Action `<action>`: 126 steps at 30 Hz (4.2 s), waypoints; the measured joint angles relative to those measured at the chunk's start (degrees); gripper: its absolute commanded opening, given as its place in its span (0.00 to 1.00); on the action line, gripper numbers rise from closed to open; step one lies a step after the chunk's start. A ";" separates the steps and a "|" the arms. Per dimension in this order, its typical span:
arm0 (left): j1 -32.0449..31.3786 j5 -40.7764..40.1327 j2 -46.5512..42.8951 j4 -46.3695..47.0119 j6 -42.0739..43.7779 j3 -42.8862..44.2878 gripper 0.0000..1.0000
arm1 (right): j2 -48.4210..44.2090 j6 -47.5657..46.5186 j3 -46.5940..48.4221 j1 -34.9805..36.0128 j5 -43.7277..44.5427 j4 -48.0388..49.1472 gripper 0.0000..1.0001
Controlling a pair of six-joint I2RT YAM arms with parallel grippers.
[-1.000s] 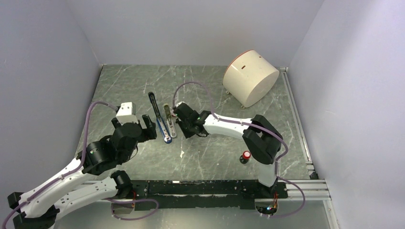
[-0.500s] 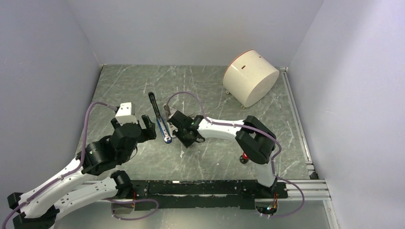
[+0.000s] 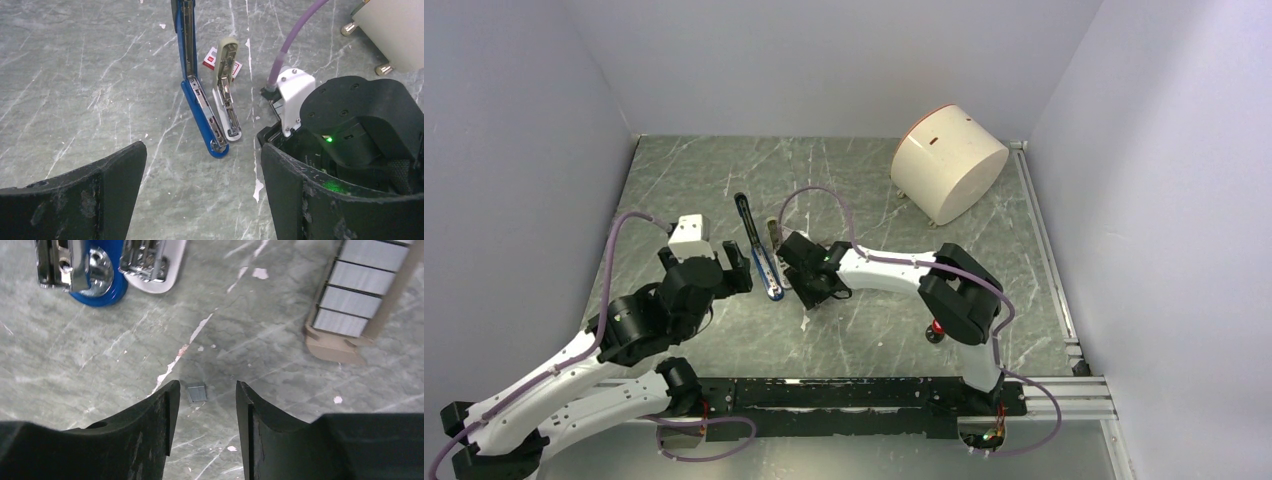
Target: Load the staples into the stapler
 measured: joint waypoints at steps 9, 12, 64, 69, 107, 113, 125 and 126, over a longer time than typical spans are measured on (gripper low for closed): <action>0.00 -0.02 -0.26 0.00 0.00 0.00 0.89 | -1.55 11.56 -0.63 0.00 6.58 1.46 0.52; 0.00 0.00 -0.26 0.00 -0.02 0.00 0.89 | -1.55 13.25 -0.63 0.00 7.67 1.42 0.51; 0.00 0.24 0.59 0.00 -0.26 0.00 0.89 | -6.05 17.07 -8.68 1.16 7.15 -2.01 0.48; 0.00 0.26 0.59 0.00 -0.26 0.00 0.89 | -6.40 17.09 -8.85 0.92 7.08 -1.33 0.50; 0.00 0.26 0.61 0.00 -0.26 0.00 0.89 | -3.72 22.21 -6.23 0.28 7.45 -0.09 0.24; 0.00 0.28 0.61 0.00 -0.31 0.00 0.89 | -3.72 22.97 -6.25 0.28 7.56 0.00 0.22; 0.00 4.79 -0.13 0.22 -4.74 -2.43 0.89 | -8.41 23.78 -12.31 -2.05 4.48 4.98 0.20; 0.00 5.81 -0.24 0.35 -5.57 -3.19 0.89 | -8.94 23.85 -12.72 -2.36 4.04 5.49 0.20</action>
